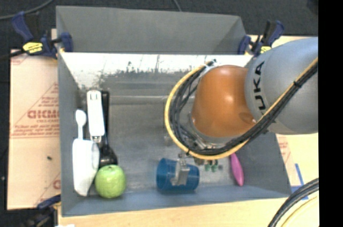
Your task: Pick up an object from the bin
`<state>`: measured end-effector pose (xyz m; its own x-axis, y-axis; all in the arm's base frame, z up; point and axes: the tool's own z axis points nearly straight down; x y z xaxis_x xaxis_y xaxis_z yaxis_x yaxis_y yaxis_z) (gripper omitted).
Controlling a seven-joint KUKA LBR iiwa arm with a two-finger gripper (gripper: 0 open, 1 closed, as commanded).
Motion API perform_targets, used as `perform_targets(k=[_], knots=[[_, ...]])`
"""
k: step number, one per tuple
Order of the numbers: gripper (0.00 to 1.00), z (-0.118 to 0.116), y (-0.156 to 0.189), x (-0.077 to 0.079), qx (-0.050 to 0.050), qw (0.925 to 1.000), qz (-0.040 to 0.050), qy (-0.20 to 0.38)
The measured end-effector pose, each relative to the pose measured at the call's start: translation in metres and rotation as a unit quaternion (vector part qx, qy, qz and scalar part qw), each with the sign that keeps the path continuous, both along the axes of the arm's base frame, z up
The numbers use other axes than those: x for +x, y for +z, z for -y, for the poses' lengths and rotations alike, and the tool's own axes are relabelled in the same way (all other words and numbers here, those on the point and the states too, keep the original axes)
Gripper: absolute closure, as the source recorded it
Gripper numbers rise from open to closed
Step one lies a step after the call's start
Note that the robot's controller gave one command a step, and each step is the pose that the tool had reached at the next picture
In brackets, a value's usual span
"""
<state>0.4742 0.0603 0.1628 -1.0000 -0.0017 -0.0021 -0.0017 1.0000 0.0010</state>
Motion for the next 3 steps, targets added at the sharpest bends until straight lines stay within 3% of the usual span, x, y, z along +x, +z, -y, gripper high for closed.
perform_targets(k=[1, 2, 3], knots=[[1.0, 0.0, -0.072, 0.008, 0.0, 0.9997, -0.0033, -0.024], [1.0, 0.0, -0.072, 0.008, 0.0, 0.9997, -0.0033, -0.024], [1.0, 0.023, -0.091, 0.014, 0.001, 0.9996, -0.0009, -0.027]])
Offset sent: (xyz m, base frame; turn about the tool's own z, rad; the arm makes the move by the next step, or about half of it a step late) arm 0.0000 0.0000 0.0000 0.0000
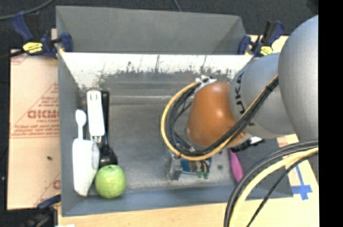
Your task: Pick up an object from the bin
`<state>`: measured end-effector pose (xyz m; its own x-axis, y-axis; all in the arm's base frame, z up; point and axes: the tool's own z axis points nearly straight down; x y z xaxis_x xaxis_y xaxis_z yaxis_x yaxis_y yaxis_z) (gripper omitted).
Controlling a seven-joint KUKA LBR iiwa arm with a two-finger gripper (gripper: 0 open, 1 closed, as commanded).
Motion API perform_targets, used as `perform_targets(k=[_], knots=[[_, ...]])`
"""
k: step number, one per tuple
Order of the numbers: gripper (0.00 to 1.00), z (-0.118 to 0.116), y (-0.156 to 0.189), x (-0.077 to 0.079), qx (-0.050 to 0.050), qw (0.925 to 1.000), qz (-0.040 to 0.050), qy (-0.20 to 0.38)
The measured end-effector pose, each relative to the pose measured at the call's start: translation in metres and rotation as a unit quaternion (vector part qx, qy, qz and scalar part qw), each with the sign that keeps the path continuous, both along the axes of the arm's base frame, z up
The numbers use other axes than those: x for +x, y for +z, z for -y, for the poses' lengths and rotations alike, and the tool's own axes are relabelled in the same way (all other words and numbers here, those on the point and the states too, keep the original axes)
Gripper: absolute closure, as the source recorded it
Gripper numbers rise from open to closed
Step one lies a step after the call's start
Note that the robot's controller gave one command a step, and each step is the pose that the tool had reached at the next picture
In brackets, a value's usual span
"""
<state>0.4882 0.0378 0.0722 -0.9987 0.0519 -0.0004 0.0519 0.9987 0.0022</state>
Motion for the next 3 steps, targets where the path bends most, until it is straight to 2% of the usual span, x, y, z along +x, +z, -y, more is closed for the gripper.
perform_targets(k=[1, 2, 3], knots=[[1.0, -0.012, 0.002, -0.011, 0.0, 0.9998, -0.0047, -0.02], [1.0, 0.025, -0.001, 0.009, 0.0, 0.9997, 0.0031, -0.023], [1.0, 0.029, -0.001, 0.005, 0.0, 0.9998, -0.0012, -0.019]])
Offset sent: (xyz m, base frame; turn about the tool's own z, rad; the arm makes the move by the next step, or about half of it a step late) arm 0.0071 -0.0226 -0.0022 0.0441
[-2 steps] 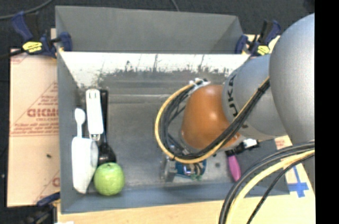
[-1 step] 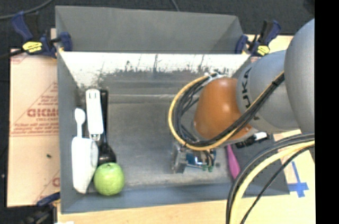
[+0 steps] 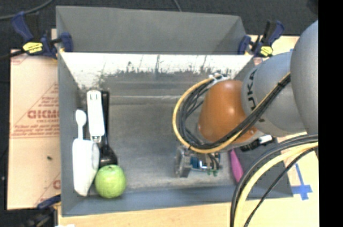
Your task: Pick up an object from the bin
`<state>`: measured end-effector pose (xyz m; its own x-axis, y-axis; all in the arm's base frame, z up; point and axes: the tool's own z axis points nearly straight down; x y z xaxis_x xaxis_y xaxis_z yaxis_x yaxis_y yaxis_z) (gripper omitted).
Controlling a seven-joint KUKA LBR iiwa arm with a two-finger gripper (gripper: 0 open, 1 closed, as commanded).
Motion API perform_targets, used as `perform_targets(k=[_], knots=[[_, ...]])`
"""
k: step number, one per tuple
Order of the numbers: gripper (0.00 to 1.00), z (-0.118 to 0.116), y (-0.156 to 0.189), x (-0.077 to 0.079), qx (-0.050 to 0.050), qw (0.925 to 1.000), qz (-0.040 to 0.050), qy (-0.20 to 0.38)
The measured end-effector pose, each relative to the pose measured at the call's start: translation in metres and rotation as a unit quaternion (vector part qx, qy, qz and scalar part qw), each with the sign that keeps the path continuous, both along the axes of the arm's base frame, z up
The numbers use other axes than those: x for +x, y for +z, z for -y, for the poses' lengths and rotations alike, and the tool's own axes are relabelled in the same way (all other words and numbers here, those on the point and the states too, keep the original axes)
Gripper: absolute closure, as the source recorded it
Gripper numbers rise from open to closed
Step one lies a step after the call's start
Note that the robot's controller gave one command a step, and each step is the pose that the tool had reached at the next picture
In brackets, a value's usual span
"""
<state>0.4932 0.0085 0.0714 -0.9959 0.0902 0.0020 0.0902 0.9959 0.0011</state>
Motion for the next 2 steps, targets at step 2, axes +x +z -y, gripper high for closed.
perform_targets(k=[2], knots=[[1.0, 0.068, 0.004, 0.021, 0.001, 0.9974, 0.0037, -0.071]])
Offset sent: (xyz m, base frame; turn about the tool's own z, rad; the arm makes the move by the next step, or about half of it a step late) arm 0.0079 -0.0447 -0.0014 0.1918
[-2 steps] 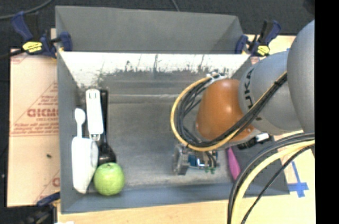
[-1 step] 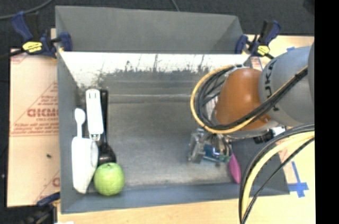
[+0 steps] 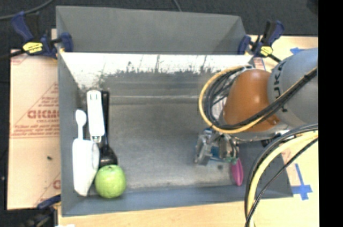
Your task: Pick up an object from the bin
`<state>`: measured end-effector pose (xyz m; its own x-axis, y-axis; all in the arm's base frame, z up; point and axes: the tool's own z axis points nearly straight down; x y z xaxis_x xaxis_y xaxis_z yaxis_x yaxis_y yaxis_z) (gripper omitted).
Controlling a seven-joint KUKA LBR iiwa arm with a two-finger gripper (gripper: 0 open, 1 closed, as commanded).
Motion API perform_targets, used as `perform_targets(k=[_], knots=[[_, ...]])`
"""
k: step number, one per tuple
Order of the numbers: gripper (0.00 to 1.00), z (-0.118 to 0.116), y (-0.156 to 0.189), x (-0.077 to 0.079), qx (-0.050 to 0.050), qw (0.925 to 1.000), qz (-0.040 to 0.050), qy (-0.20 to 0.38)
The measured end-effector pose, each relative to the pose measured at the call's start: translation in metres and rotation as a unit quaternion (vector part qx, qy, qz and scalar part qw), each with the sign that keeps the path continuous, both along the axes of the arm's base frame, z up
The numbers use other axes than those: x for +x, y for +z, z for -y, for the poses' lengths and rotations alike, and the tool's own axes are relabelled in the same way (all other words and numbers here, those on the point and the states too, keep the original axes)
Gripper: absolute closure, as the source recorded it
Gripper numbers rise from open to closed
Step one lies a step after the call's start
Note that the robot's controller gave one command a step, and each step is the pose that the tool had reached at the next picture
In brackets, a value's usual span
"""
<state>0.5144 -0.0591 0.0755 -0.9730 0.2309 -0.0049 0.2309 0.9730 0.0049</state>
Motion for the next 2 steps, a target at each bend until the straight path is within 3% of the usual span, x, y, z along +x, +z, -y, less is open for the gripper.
perform_targets(k=[1, 2], knots=[[1.0, 0.001, -0.001, 0.016, 0.002, 1.0, 0.0019, -0.001], [1.0, 0.008, -0.001, 0.0, 0.006, 0.9998, 0.0025, 0.017]])
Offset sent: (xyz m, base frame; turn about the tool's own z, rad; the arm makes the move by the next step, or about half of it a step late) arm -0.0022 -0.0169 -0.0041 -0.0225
